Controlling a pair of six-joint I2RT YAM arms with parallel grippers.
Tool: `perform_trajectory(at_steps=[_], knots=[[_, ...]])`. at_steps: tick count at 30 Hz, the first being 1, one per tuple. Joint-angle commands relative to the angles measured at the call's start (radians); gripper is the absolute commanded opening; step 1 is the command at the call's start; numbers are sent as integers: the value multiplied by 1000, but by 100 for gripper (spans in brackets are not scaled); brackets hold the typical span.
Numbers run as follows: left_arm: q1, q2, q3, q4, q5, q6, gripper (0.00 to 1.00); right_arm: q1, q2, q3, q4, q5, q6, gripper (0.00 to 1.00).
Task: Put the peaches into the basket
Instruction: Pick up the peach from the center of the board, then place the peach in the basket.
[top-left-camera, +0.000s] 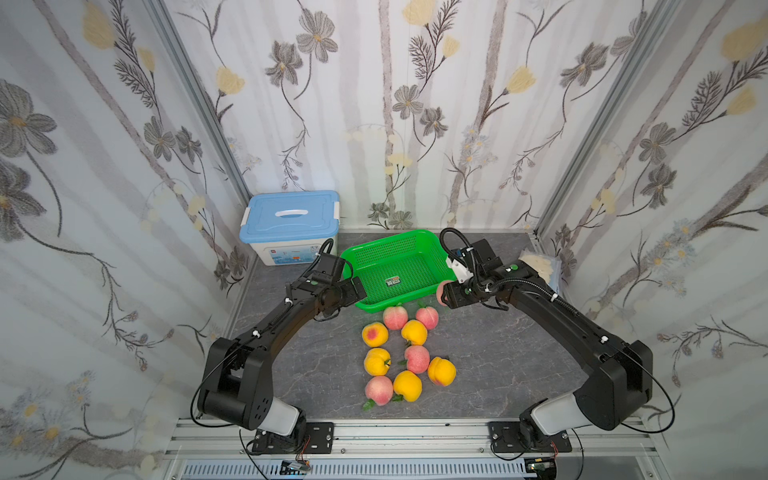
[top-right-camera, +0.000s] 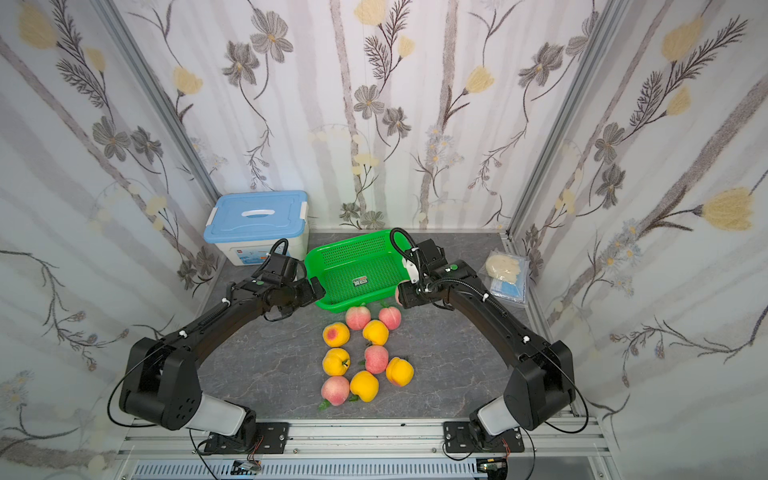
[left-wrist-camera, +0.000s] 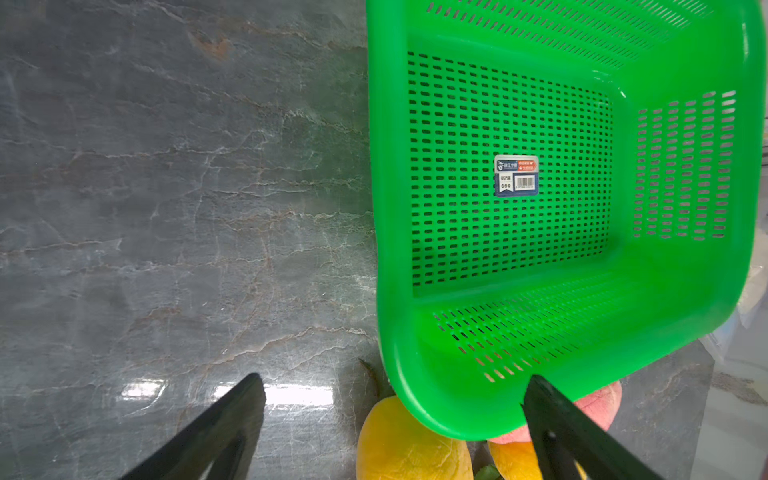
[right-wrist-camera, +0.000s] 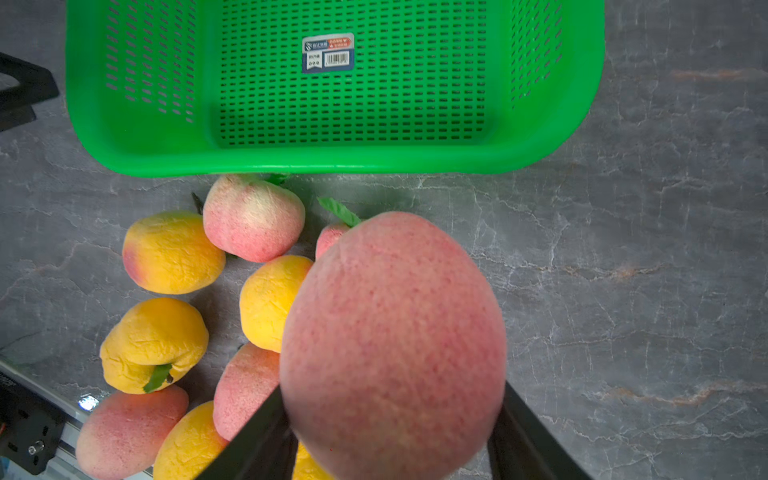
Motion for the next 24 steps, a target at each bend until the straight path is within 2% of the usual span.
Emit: perform_trajectory(at_steps=[1,7,12,17,18,24], knots=[[0,59,51,-22,7,1,98,0,90,111,-8,-37,-23,52],[0,176,144,-46,25,11,94,-3,323,364,-35,-81,-41,53],[0,249,196,-79,17,35,90,-18,486,508,-50,-97,-48,54],[0,307,236,-106,8,52,85,-36,583,558,-56,-98,-53,55],[0,317,241,-109,11,55,82,-40,595,562,-58,-96,-54,55],[-1,356,266,-132,15,63,77,-58,645,566,-64,-61,-79,58]])
